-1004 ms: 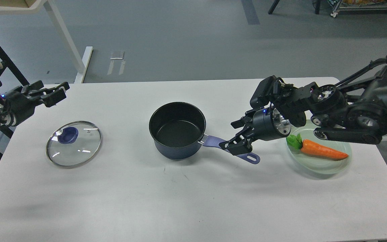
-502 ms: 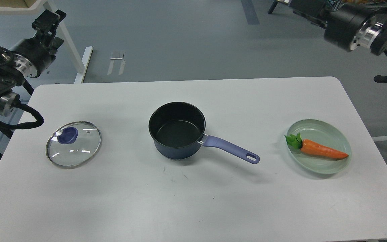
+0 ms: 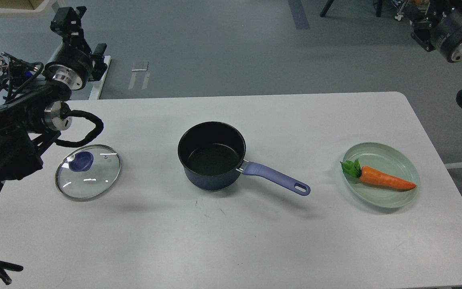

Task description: Open pot lid

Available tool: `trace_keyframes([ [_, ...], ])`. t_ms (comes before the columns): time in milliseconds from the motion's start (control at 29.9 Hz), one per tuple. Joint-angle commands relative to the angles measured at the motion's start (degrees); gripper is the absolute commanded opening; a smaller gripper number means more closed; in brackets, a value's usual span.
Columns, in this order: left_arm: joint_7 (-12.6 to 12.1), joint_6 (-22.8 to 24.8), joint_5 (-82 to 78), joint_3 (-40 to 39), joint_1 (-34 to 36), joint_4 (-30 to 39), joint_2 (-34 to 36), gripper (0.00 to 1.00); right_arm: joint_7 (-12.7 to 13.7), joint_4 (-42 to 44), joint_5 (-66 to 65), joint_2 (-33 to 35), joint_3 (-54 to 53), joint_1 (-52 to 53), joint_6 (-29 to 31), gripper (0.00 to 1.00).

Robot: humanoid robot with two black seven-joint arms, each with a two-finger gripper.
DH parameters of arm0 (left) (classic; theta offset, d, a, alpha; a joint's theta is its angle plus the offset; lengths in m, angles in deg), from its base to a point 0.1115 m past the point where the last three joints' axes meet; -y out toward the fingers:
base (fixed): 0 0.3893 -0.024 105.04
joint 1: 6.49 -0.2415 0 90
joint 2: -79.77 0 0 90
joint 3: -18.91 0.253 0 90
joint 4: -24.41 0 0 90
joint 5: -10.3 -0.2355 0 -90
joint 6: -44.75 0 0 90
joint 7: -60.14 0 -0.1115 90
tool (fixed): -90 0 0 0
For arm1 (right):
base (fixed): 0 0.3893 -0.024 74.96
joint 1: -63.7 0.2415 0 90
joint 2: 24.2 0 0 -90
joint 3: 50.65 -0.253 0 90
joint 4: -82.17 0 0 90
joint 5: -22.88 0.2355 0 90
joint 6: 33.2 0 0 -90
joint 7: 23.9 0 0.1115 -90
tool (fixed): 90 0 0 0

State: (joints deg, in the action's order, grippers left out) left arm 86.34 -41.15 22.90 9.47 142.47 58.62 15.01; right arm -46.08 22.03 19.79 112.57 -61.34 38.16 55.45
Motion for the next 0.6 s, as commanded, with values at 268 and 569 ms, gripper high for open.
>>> trace_keyframes([
  [268, -0.9, 1.7, 1.0, -4.0, -2.3, 0.1, -0.6, 0.99, 0.5, 1.5, 20.0, -6.0, -15.6, -12.9, 0.6, 1.0],
  [569, -1.0, 6.7, 1.0, -8.9, -6.3, 0.8, -0.6, 0.99, 0.9, 2.5, 21.7, -11.9, -30.3, -21.5, 5.5, 1.0],
])
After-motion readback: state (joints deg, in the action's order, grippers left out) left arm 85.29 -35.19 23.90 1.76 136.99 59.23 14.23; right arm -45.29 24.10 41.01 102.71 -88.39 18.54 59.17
